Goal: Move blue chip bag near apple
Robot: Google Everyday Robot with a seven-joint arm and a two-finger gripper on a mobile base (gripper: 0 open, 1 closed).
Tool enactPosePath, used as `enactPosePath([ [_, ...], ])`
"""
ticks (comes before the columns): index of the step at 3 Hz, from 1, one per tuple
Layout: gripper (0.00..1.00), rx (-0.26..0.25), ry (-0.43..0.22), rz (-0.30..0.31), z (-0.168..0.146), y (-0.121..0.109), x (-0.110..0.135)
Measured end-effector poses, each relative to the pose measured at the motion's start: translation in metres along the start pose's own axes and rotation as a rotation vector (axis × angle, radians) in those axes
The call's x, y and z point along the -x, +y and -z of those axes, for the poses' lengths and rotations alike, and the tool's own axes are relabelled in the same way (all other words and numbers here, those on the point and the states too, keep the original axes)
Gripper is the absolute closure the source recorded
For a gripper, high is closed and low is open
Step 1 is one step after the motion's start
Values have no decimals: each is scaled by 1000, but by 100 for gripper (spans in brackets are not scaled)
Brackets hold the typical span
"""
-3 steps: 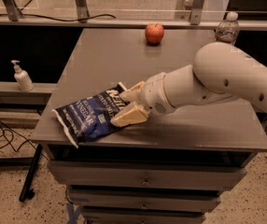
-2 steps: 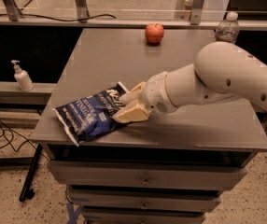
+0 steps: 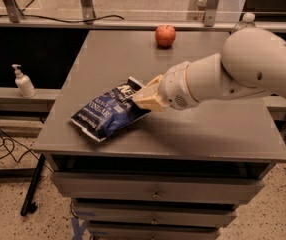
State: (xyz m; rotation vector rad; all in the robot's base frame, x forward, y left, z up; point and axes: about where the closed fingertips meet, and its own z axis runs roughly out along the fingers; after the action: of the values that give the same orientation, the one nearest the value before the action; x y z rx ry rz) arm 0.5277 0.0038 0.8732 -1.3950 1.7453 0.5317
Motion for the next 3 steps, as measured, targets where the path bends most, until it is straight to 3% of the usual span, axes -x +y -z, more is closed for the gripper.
enactPosePath([
  [1, 100, -61, -10, 1, 17, -20, 11],
  [2, 100, -194, -30, -59, 50, -52, 5],
  [3, 100, -196, -30, -58, 50, -54, 5],
])
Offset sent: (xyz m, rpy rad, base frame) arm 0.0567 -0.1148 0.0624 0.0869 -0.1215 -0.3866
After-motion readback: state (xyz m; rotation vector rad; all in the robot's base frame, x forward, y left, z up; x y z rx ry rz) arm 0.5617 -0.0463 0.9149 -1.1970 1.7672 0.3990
